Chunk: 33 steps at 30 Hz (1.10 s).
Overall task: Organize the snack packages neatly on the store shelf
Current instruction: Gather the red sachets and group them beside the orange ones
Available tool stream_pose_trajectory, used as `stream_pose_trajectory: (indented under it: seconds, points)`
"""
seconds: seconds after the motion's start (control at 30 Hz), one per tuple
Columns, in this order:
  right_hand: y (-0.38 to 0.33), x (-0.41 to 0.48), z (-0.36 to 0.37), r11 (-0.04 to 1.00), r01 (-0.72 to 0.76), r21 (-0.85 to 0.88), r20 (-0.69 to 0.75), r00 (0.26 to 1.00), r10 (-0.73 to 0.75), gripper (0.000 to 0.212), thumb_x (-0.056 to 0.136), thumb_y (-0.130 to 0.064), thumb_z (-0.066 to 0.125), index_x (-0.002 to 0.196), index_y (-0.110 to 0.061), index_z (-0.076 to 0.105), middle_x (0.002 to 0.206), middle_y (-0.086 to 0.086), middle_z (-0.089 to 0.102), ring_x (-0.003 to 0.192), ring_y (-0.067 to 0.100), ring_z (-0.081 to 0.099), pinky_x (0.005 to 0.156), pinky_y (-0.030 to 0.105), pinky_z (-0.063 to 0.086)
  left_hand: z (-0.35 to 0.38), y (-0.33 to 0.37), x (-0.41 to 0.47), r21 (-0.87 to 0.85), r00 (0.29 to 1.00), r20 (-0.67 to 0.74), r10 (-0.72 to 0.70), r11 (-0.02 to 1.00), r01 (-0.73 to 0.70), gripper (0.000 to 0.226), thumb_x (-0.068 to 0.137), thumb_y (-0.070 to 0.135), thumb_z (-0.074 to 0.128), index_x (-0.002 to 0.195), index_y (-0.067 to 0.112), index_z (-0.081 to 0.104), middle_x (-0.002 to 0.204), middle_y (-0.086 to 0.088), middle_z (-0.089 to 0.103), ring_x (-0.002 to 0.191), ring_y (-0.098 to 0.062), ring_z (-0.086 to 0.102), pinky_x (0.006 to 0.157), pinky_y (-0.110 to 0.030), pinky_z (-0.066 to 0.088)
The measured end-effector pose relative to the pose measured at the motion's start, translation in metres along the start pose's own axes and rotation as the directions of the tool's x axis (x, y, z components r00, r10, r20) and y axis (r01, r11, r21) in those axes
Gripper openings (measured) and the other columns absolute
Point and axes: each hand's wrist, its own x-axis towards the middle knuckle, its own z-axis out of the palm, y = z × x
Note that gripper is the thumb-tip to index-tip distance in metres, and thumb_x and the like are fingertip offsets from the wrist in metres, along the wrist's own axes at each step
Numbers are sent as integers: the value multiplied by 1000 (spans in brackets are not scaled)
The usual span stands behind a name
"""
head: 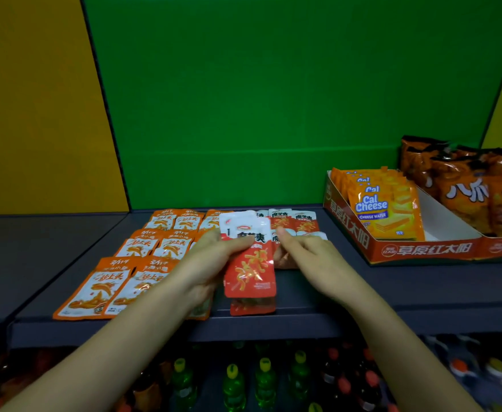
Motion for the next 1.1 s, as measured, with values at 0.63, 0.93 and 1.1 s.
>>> stream_pose_trajectory:
  seconds: [0.63, 0.93, 1.1]
  points:
    - [68, -24, -40, 948, -251, -198, -319, 930, 180, 42, 92, -42, 48, 60, -14, 46, 72, 9, 65, 76, 24, 61, 64, 35, 44, 26, -27, 22, 654, 967, 85, 239, 719, -235, 37, 89, 30, 59, 62, 18, 37, 61, -4, 45, 62, -20, 45, 64, -34, 34]
    - [69, -18, -30, 890, -269, -369, -313, 937, 154, 43, 95, -44, 40, 69, -12, 52, 76, 1, 63, 78, 22, 59, 64, 30, 38, 43, -27, 23, 966, 909, 76, 409, 195, -169, 36, 96, 42, 38, 70, 17, 39, 79, -3, 54, 88, -29, 54, 68, -33, 34]
    - [71, -18, -29, 853, -242, -463, -317, 944, 96, 43, 96, -45, 38, 74, -12, 57, 80, 1, 64, 79, 23, 60, 65, 29, 38, 51, -24, 26, 992, 915, 90, 394, 44, -116, 35, 98, 39, 32, 79, 14, 48, 92, -6, 62, 95, -28, 59, 71, -31, 33]
